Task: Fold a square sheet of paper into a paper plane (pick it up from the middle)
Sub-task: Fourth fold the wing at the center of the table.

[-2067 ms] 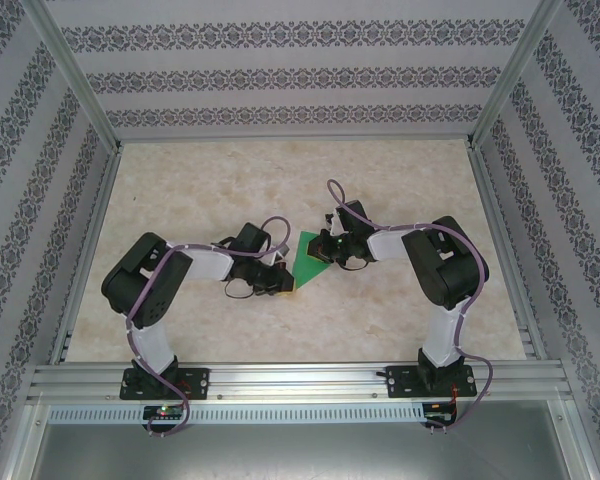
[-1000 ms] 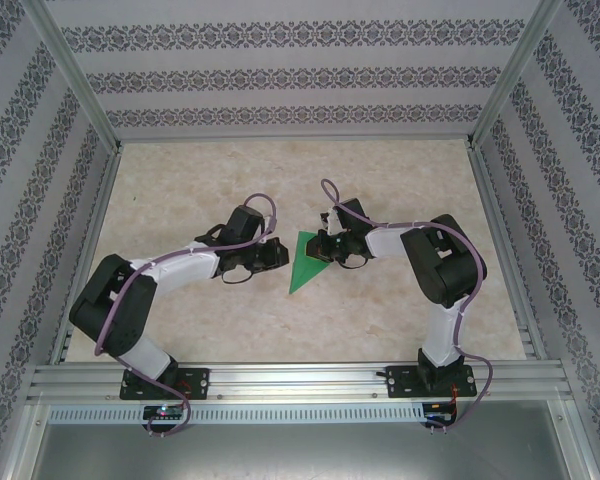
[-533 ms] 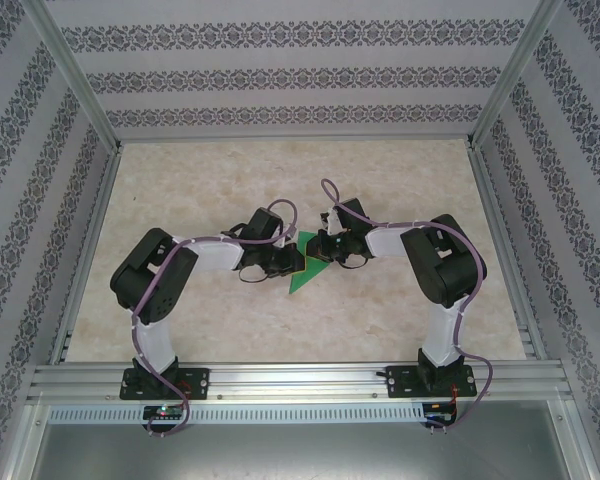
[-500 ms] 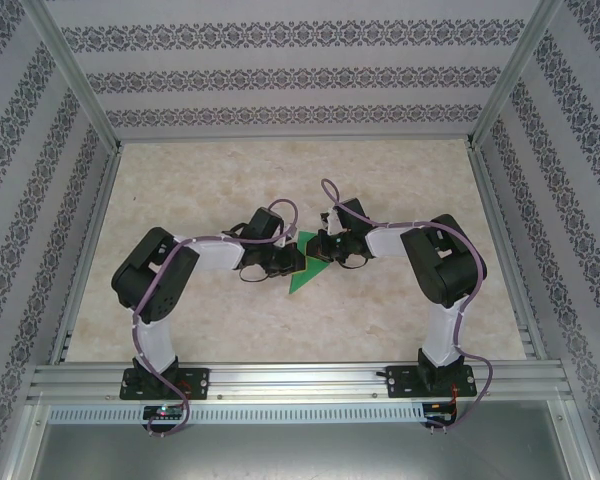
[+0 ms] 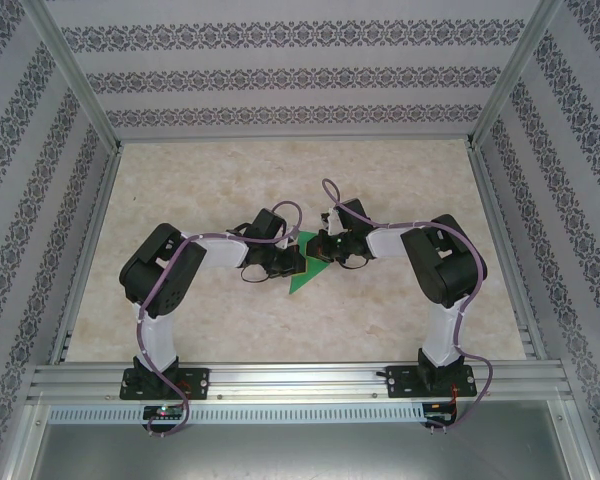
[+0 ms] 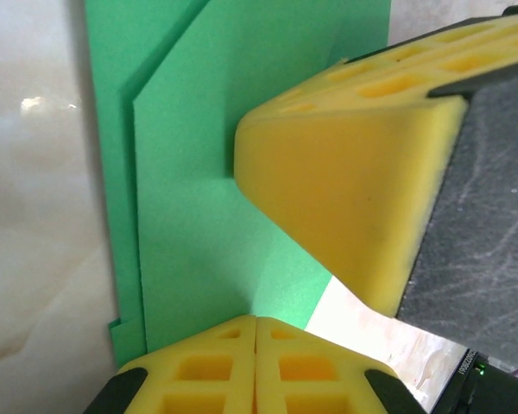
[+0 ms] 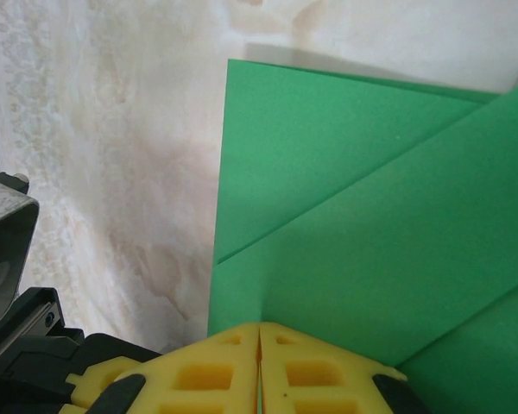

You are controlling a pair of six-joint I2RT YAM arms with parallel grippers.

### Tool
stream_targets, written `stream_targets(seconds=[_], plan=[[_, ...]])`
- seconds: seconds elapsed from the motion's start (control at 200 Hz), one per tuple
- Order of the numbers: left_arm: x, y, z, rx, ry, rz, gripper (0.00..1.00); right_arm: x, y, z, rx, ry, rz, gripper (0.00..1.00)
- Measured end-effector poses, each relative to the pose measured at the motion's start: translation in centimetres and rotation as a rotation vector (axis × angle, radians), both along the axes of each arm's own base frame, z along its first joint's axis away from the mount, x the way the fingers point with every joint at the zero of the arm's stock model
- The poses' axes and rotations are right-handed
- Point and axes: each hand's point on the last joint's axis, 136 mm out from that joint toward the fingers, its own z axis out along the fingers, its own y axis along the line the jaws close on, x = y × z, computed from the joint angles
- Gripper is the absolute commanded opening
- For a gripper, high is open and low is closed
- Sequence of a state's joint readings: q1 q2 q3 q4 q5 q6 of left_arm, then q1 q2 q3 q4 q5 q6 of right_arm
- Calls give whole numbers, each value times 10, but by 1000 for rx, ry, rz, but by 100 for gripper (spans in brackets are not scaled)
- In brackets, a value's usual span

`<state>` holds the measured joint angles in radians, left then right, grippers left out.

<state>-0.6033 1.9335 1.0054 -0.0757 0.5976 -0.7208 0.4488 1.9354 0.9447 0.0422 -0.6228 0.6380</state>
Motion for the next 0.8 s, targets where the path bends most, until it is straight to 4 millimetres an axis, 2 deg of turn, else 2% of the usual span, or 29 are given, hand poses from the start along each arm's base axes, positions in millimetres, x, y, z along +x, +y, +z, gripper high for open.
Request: stream_targets(seconds=[0.505,0.799], plan=[[0,2,0,18,-27,-27,1,7,-9,-2,-35,80,-62,9],[0,2,0,19,-36,-36,1,35,-28,-1,-75,101,-132,9]])
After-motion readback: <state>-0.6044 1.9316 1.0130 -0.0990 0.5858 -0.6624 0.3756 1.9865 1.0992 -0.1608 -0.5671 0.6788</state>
